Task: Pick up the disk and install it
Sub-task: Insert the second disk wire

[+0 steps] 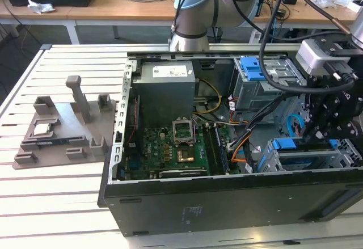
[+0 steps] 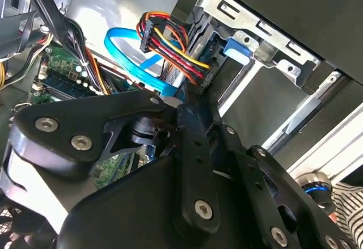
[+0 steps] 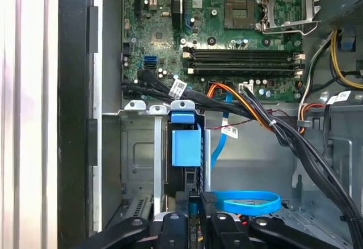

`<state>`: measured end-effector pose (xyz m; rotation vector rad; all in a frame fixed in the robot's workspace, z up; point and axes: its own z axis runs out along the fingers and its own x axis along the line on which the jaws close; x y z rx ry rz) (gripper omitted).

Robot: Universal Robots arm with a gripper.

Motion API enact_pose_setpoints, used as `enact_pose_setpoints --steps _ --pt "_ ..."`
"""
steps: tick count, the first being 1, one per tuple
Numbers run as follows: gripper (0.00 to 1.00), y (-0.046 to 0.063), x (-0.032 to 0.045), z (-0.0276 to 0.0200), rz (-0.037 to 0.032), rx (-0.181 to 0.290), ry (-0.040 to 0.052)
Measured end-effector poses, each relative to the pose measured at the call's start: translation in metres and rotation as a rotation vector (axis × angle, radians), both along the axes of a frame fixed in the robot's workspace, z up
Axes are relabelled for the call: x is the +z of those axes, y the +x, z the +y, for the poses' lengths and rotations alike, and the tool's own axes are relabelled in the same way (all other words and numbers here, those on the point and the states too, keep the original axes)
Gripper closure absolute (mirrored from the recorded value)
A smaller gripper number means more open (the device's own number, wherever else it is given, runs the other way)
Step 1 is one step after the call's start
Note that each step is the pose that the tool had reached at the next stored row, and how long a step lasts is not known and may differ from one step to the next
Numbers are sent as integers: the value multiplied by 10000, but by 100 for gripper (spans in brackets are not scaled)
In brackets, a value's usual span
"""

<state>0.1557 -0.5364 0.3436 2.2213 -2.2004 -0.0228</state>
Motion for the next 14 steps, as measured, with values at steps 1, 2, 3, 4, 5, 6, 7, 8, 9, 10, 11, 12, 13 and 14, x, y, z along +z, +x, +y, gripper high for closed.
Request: enact_pose_setpoints --steps 1,2,3,4,5,6,7,8,9,10,11,12,13,14 --pt "76 0 68 0 1 0 2" --pt "76 0 98 1 0 0 0" --pt "76 0 124 4 0 0 1" --pt "76 0 141 6 0 0 1" --pt "89 0 162 6 0 0 1" --pt "89 0 181 7 1 0 1" --pt "89 0 223 7 0 0 1" --pt "89 0 275 7 1 0 1" --pt "89 0 309 8 1 0 0" --pt "89 0 378 10 0 0 -1" --pt "89 0 445 12 1 0 -1" --pt "89 0 491 13 1 0 -3" --pt "89 0 596 14 0 -1 -3" --pt "89 0 641 14 1 0 -4"
